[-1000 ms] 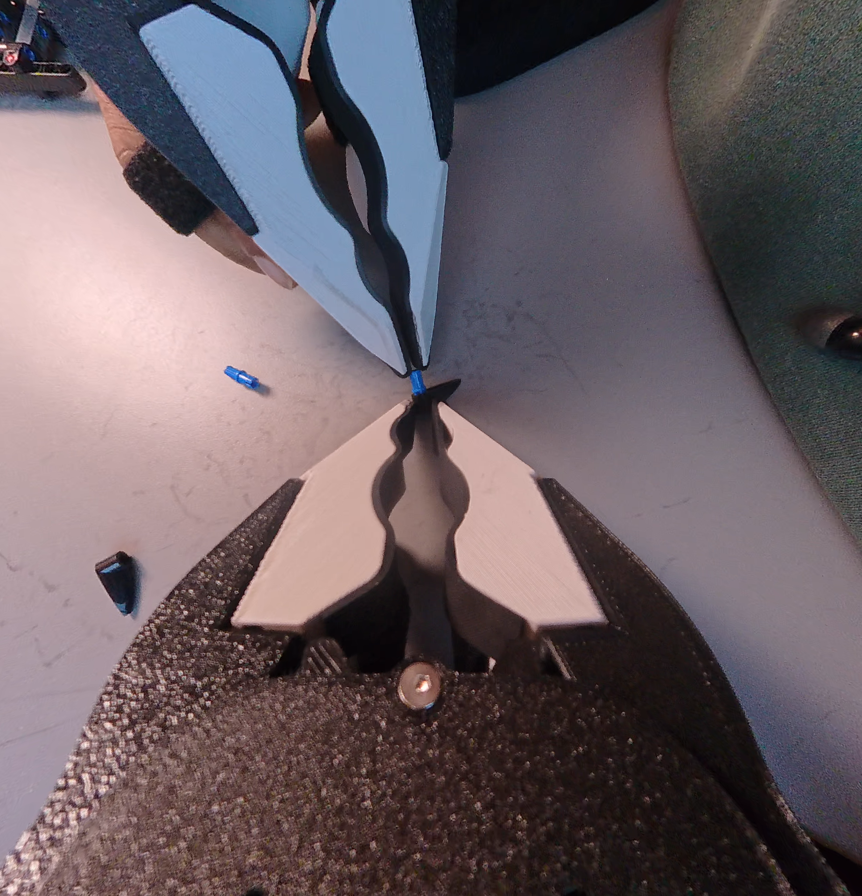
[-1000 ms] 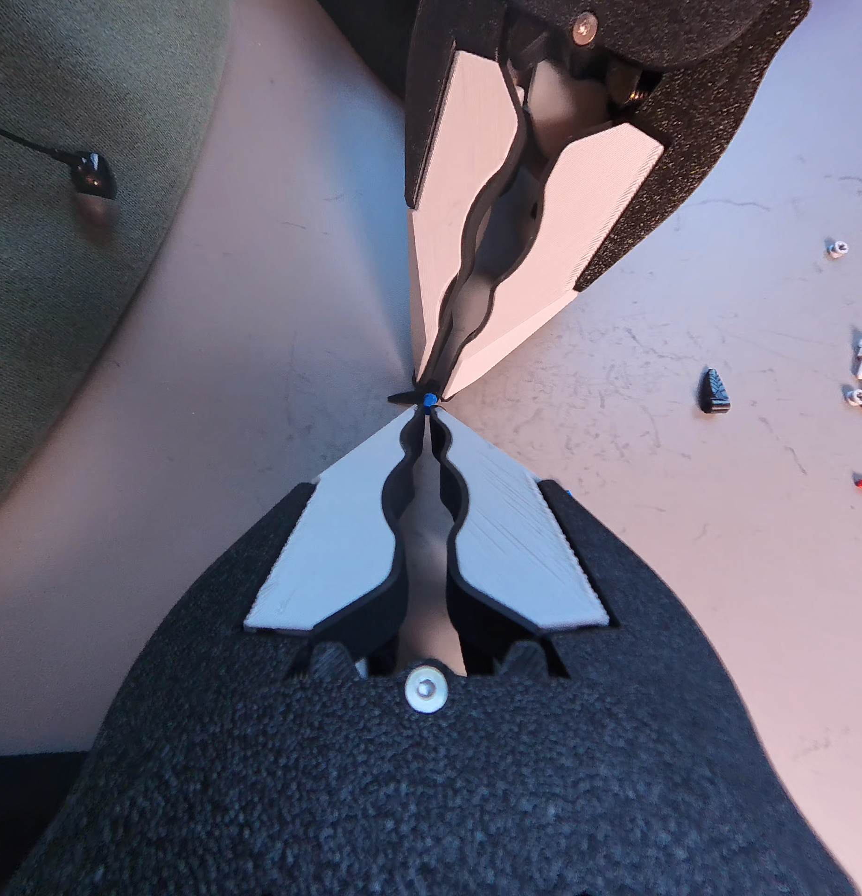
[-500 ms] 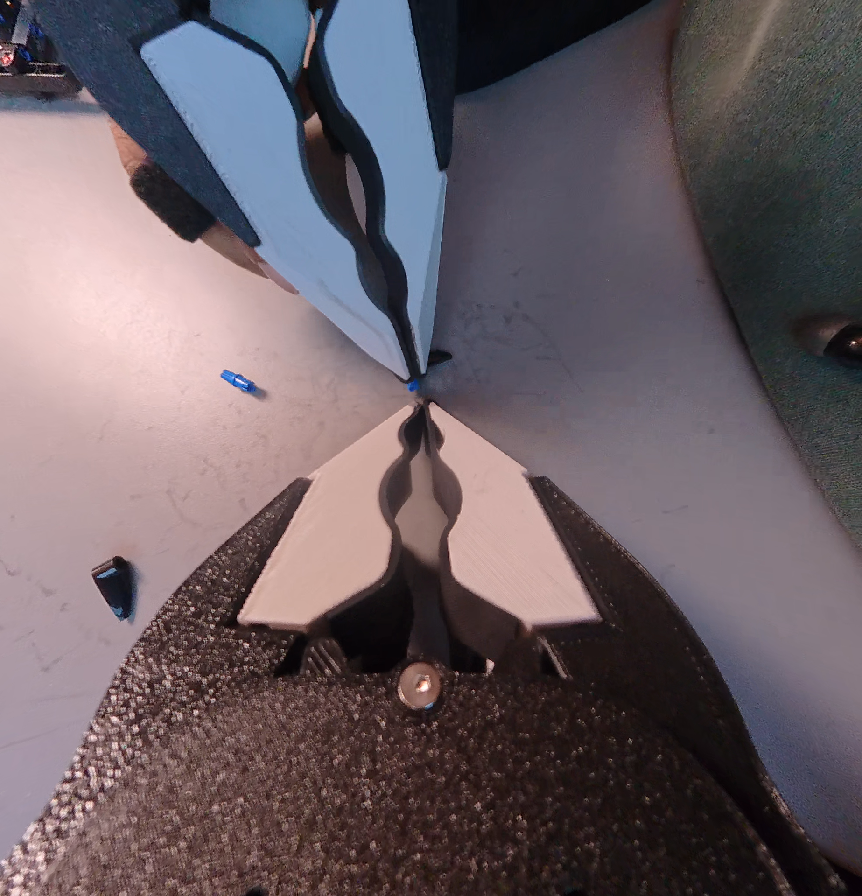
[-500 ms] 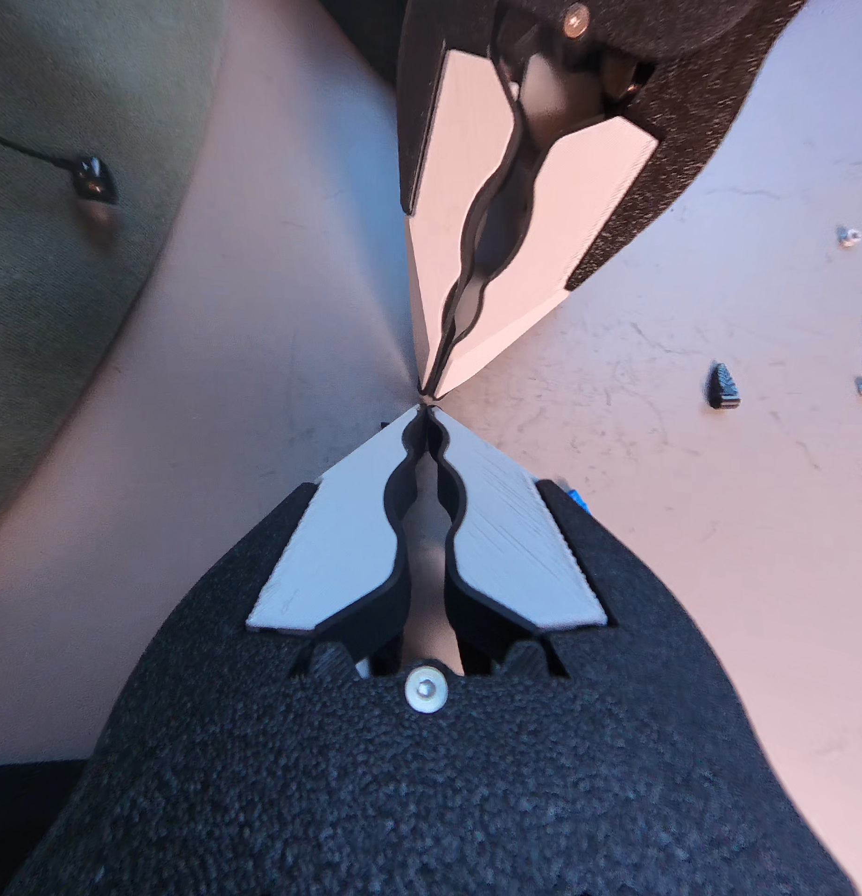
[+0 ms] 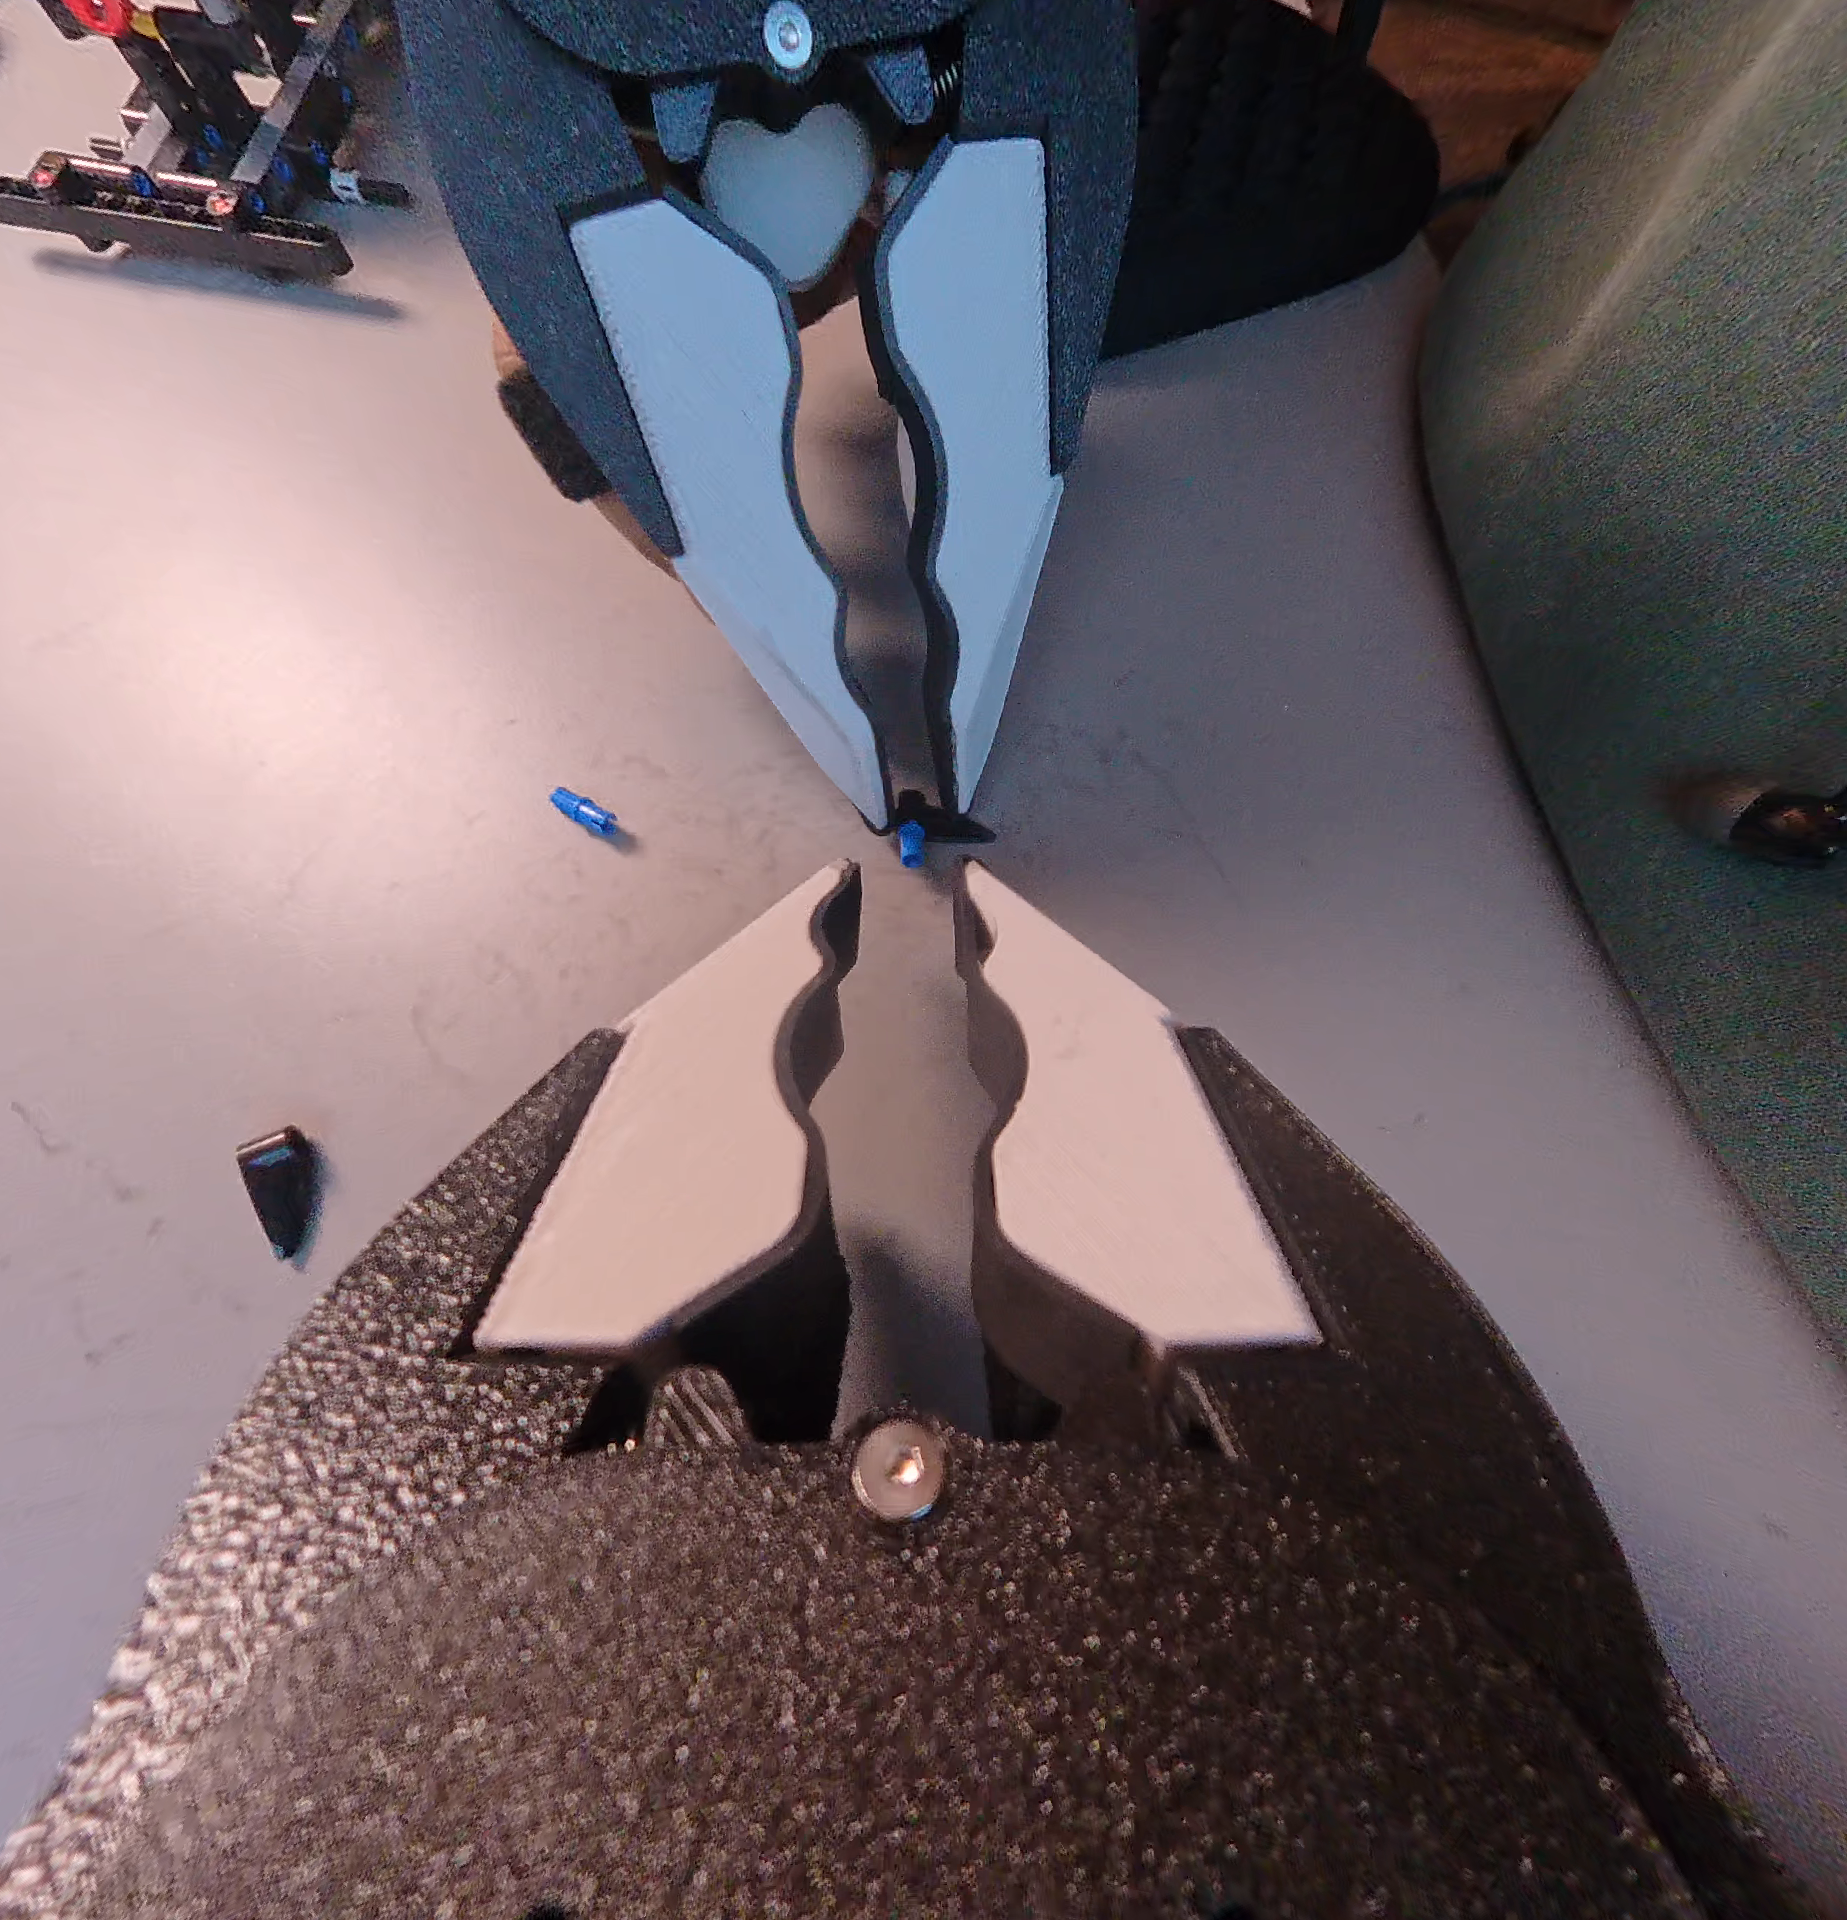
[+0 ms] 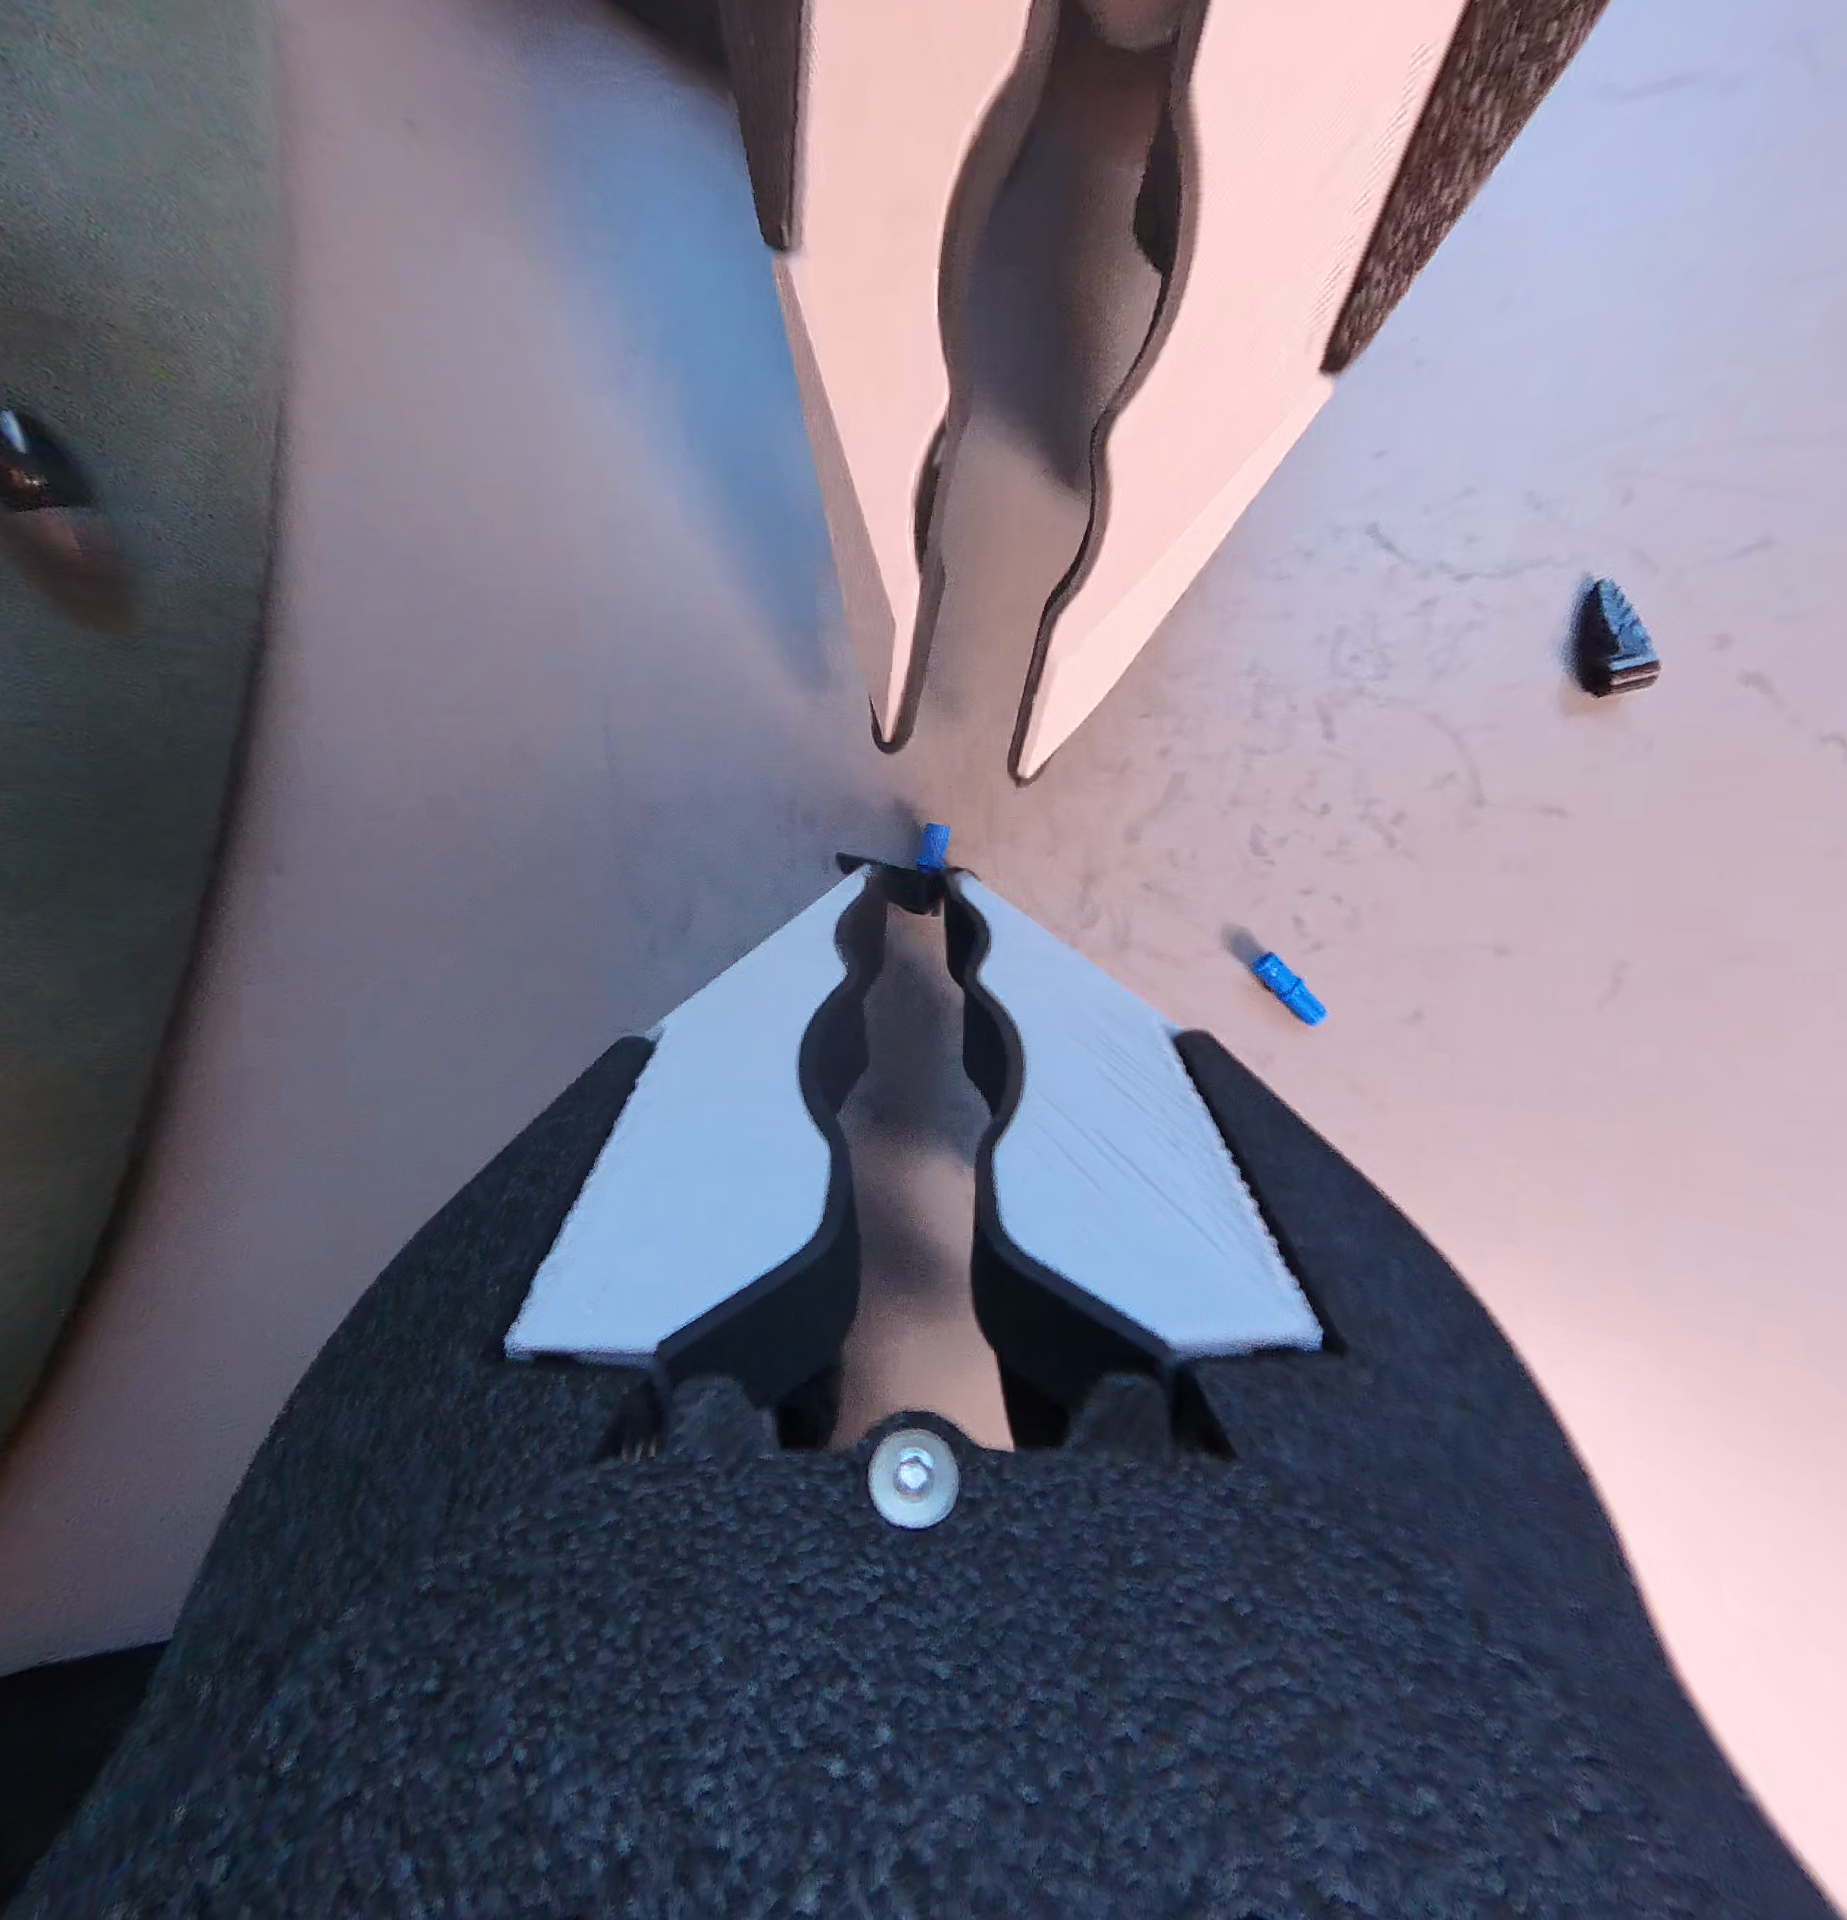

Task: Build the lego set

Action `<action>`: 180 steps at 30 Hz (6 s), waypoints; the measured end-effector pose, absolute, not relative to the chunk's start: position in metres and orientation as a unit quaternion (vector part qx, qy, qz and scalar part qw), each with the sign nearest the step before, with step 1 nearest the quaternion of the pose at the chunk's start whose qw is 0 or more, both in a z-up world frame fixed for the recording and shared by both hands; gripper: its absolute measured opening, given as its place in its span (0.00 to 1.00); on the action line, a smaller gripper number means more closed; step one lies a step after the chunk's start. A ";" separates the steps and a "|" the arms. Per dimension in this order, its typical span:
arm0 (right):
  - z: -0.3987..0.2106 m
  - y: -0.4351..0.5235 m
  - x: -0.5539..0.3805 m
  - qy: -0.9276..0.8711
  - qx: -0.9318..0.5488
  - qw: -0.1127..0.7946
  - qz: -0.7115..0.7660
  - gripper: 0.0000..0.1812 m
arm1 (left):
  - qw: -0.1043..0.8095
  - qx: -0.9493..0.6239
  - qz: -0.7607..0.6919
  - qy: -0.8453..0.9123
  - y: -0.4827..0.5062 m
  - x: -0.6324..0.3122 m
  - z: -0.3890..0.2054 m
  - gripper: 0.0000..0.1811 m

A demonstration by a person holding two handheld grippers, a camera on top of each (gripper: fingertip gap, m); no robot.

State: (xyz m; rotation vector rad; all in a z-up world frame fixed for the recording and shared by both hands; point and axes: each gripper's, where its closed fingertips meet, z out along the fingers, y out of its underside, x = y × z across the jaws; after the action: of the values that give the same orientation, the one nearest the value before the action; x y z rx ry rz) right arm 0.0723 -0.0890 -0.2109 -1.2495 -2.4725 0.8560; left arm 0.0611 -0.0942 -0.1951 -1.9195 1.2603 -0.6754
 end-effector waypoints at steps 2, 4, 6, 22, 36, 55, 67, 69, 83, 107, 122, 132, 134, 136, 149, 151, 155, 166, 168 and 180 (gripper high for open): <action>-0.210 -0.091 0.074 -0.852 -0.414 0.121 0.296 0.03 | 0.368 -0.747 -0.280 0.477 -0.097 0.058 -0.191 0.11; -0.202 -0.092 0.069 -0.844 -0.402 0.156 0.319 0.03 | 0.371 -0.745 -0.310 0.459 -0.099 0.058 -0.183 0.13; -0.181 -0.094 0.059 -0.816 -0.390 0.219 0.367 0.03 | 0.379 -0.741 -0.352 0.429 -0.098 0.057 -0.170 0.15; -0.095 -0.103 0.042 -0.759 -0.200 0.548 0.289 0.02 | 0.358 -0.636 -0.621 0.285 -0.110 0.063 -0.096 0.10; -0.100 -0.106 0.044 -0.768 -0.140 0.579 0.235 0.03 | 0.377 -0.656 -0.579 0.302 -0.109 0.065 -0.104 0.08; -0.143 -0.057 0.064 -0.727 -0.437 0.434 0.302 0.10 | 0.380 -0.829 -0.123 0.391 -0.062 0.030 -0.198 0.09; -0.189 -0.033 0.061 -0.748 -0.505 0.352 0.250 0.09 | 0.287 -0.897 -0.168 0.290 -0.076 0.001 -0.211 0.16; -0.190 -0.030 0.061 -0.746 -0.509 0.350 0.250 0.09 | 0.281 -0.896 -0.188 0.290 -0.081 -0.003 -0.210 0.15; -0.193 -0.022 0.057 -0.738 -0.514 0.353 0.256 0.06 | 0.280 -0.861 -0.273 0.326 -0.096 0.015 -0.197 0.06; -0.202 -0.010 0.064 -0.727 -0.543 0.332 0.257 0.05 | 0.348 -0.892 -0.105 0.268 -0.045 -0.045 -0.212 0.12; -0.203 -0.011 0.063 -0.728 -0.543 0.333 0.254 0.06 | 0.370 -0.864 -0.113 0.323 -0.007 -0.033 -0.211 0.08; -0.193 -0.014 0.065 -0.719 -0.530 0.350 0.284 0.06 | 0.320 -0.762 -0.240 0.510 -0.073 0.047 -0.202 0.04; -0.193 -0.015 0.066 -0.722 -0.525 0.350 0.285 0.06 | 0.301 -0.746 -0.242 0.542 -0.087 0.057 -0.206 0.04; -0.194 -0.016 0.066 -0.725 -0.523 0.349 0.282 0.06 | 0.291 -0.750 -0.222 0.551 -0.088 0.055 -0.213 0.10; -0.201 -0.019 0.065 -0.735 -0.523 0.340 0.266 0.06 | 0.331 -0.769 -0.218 0.501 -0.091 0.045 -0.203 0.12; -0.203 -0.019 0.065 -0.737 -0.523 0.337 0.262 0.06 | 0.326 -0.767 -0.220 0.506 -0.092 0.049 -0.205 0.13; -0.202 -0.018 0.064 -0.735 -0.526 0.338 0.263 0.06 | 0.328 -0.768 -0.212 0.507 -0.090 0.049 -0.207 0.13; -0.205 -0.015 0.048 -0.772 -0.498 0.284 0.275 0.08 | 0.386 -0.807 -0.209 0.395 -0.055 0.028 -0.193 0.14; -0.206 -0.021 0.047 -0.788 -0.487 0.246 0.286 0.09 | 0.393 -0.812 -0.199 0.383 -0.050 0.023 -0.193 0.15; -0.157 -0.044 0.030 -0.710 -0.467 0.254 0.462 0.02 | 0.424 -0.781 -0.298 0.347 -0.054 0.036 -0.166 0.15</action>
State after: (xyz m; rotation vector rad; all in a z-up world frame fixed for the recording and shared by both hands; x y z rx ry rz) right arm 0.0301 -0.0444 -0.1574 -1.2701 -1.9287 1.2548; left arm 0.0359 -0.0545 -0.1658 -1.9549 0.8674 -0.7466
